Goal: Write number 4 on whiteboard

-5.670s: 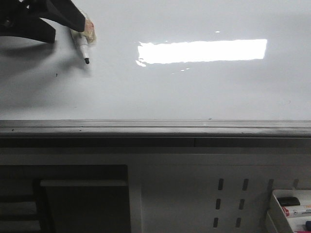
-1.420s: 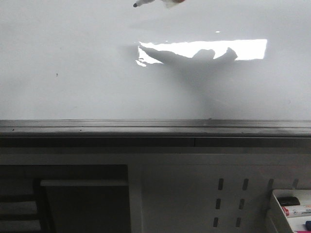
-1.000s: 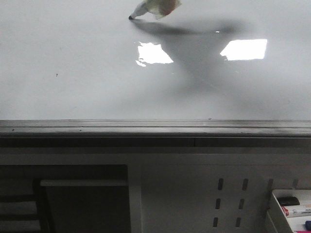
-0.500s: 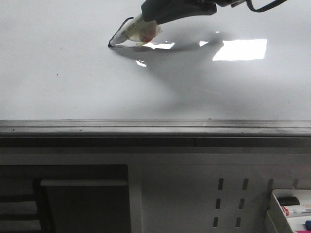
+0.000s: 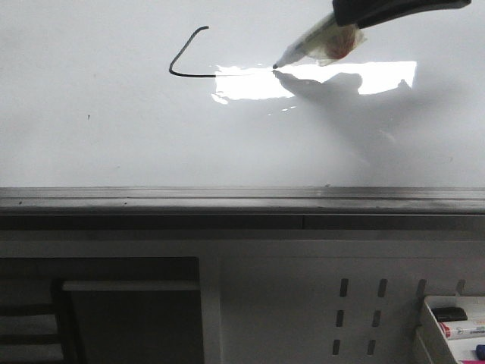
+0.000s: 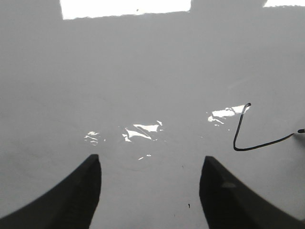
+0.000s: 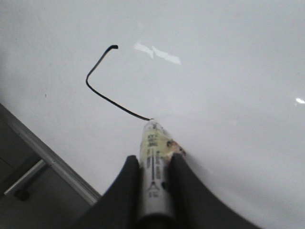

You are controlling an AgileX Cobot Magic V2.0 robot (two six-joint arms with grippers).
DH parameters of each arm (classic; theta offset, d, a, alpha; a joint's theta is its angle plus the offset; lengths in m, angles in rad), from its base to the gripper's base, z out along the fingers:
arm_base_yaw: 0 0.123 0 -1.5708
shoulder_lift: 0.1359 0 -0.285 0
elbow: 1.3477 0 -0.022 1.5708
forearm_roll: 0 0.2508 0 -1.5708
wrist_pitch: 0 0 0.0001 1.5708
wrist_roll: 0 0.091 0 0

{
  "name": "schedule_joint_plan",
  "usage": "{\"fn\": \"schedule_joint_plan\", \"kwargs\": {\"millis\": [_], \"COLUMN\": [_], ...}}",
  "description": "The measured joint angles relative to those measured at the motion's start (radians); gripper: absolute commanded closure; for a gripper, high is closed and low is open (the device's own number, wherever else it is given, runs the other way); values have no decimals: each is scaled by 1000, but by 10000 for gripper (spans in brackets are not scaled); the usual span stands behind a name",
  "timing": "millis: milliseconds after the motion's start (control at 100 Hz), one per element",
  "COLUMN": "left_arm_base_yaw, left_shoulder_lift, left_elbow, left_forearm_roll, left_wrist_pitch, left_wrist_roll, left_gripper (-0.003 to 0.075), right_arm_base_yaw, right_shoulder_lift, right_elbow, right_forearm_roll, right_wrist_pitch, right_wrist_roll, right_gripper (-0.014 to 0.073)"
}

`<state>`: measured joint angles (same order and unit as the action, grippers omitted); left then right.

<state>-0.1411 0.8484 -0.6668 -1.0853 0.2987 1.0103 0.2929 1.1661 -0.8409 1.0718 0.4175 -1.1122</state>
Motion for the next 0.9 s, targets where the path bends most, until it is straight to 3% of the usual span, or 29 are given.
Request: {"fn": "schedule_joint_plan", "kwargs": {"millis": [290,730,900], "left_arm_base_yaw": [0,0,0], "left_shoulder_lift": [0,0,0], "left_elbow": [0,0,0], "left_forearm_roll": [-7,-8,-8], "left_wrist_pitch": [0,-2,-2], "left_wrist_roll": [0,0,0], "left_gripper": [314,314,314], "right_arm_base_yaw": [77,80,83], "right_shoulder_lift": [24,156,161], "right_elbow": [-83,-146,-140], "right_forearm_roll": [0,5,-124], "right_wrist_pitch": [-4,-16,62], "right_wrist_roll": [-6,-6,128], "right_gripper": [638,638,638]}}
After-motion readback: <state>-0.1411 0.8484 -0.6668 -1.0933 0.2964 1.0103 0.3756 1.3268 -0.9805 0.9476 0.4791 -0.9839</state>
